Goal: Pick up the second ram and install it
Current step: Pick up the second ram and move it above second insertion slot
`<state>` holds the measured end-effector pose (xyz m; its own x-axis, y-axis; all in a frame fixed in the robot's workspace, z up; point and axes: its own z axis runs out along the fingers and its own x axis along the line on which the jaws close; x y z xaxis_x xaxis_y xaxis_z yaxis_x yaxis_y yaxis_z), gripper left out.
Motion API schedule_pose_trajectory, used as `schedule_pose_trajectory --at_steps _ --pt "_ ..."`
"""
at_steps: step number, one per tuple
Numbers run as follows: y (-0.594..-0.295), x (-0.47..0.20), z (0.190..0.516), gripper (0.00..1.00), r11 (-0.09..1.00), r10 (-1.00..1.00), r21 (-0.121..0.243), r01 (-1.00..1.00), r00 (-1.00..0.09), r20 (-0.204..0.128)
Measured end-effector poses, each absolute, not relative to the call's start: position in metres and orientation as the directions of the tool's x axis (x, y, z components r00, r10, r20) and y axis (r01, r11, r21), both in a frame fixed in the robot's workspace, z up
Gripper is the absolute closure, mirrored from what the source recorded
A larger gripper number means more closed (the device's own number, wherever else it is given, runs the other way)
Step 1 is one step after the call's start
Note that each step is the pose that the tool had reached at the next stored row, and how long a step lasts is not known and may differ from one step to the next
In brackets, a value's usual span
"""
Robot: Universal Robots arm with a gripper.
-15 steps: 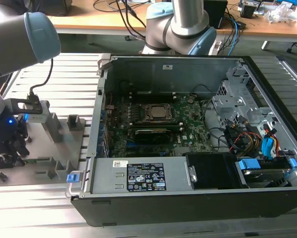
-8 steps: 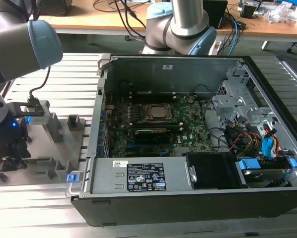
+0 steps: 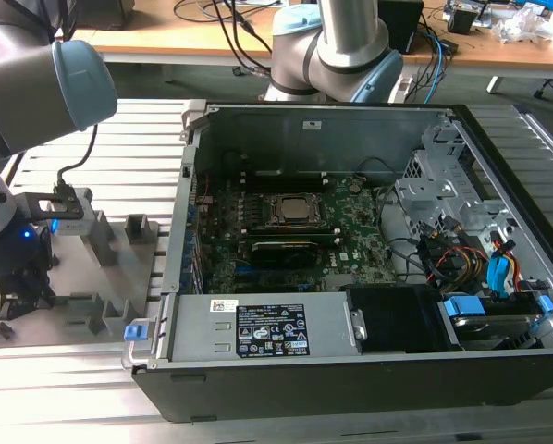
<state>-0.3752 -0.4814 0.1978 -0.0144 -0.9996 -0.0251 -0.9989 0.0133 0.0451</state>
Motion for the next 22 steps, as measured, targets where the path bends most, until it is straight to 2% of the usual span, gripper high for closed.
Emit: schedule_pose_trajectory --at_steps 14,22 --pt "-0.481 -0.375 0.198 0.86 0.014 -1.000 0.045 -0.999 -0.015 -0.025" --pt "-0.481 -0.375 0.213 0.86 0.014 -1.000 0.045 -0.999 -0.015 -0.025"
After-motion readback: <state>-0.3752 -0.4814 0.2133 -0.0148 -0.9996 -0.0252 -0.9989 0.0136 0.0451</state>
